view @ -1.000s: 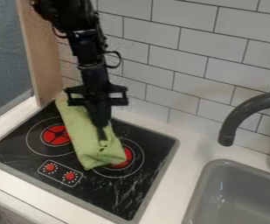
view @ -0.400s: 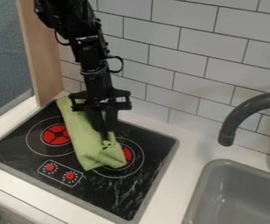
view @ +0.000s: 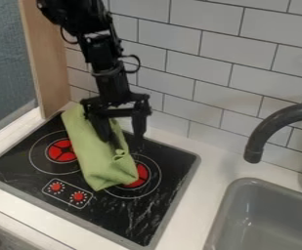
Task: Fold the cloth from bottom left to top right
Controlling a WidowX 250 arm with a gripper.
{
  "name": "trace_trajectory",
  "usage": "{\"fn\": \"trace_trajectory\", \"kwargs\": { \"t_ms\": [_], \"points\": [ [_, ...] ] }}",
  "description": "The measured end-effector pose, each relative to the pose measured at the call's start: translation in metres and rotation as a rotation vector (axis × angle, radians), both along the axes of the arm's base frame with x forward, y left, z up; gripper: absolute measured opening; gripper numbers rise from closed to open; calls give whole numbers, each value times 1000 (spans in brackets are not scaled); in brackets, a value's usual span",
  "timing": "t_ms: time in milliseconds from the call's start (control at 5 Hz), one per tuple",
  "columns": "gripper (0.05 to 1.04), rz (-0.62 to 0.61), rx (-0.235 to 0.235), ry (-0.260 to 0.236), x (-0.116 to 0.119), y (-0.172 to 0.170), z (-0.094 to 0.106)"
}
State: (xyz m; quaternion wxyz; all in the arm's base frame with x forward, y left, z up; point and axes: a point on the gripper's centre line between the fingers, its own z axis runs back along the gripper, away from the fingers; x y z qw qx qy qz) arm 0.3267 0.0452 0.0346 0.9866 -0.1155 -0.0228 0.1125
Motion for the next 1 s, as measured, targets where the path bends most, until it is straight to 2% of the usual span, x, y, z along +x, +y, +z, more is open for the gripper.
{"fn": "trace_trajectory", "kwargs": {
  "t_ms": [200, 400, 600, 800, 1000],
  "points": [
    [1008, -22, -30, 14, -3, -3, 5],
    [999, -62, -24, -53, -3, -5, 36],
    [999, -73, -29, -98, -6, -6, 61],
    [999, -66, -25, -144, -12, 0, 77],
    [999, -66, -24, -147, -13, 1, 78]
  ]
}}
